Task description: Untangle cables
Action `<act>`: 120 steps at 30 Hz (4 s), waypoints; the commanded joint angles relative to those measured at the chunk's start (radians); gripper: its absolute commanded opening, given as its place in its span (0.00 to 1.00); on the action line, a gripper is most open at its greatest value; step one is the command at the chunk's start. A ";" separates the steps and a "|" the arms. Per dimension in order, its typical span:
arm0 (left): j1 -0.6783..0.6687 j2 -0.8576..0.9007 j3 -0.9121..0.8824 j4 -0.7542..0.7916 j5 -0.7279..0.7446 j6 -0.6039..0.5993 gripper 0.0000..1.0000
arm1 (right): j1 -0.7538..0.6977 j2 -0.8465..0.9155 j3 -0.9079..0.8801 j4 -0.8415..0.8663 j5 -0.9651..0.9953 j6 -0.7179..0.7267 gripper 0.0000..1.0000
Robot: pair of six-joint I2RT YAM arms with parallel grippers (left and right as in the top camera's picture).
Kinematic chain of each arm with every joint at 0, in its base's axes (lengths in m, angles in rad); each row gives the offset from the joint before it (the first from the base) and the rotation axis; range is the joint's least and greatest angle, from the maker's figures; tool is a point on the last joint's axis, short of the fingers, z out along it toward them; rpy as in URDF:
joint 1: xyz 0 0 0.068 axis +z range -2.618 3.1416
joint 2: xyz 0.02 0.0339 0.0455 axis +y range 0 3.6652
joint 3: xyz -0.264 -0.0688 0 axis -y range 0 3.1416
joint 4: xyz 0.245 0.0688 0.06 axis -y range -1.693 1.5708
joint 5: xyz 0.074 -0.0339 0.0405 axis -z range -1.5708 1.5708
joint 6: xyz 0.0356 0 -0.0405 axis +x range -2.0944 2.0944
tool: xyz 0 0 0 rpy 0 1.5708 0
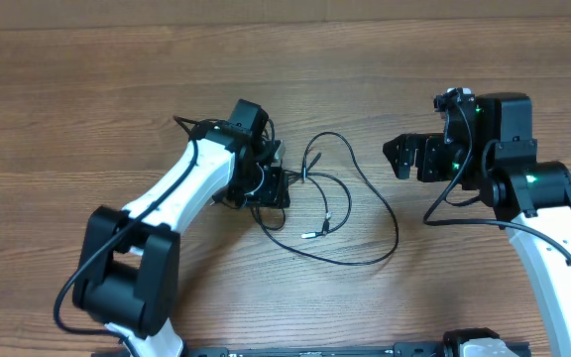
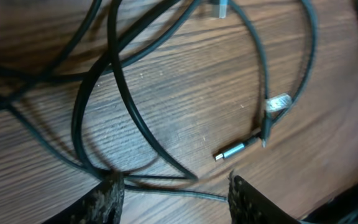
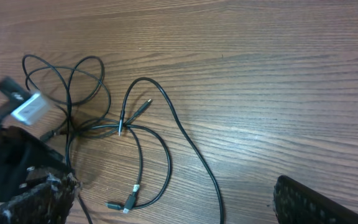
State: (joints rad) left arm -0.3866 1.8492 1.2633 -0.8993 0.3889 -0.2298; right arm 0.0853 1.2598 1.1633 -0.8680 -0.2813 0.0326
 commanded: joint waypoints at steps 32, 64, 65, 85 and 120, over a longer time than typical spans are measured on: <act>0.312 -0.282 0.959 -0.120 0.320 0.024 0.04 | -0.002 0.003 0.003 -0.010 0.008 -0.004 1.00; 0.761 -0.256 1.127 -0.380 -1.053 -0.072 0.04 | -0.002 0.003 0.003 -0.014 0.008 -0.004 1.00; 0.761 -0.249 1.127 -0.396 -1.141 -0.099 0.04 | -0.002 0.004 0.003 -0.014 0.008 -0.004 1.00; 0.761 -0.013 1.126 -0.519 -0.990 -0.133 0.10 | -0.002 0.016 0.002 -0.018 0.007 -0.003 1.00; 0.622 -0.027 1.000 -0.790 -0.369 -0.066 0.40 | -0.002 0.016 0.002 -0.029 0.007 -0.003 1.00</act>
State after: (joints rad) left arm 0.2359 1.8618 2.3280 -1.6863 0.0723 -0.2283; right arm 0.0856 1.2728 1.1629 -0.8925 -0.2806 0.0326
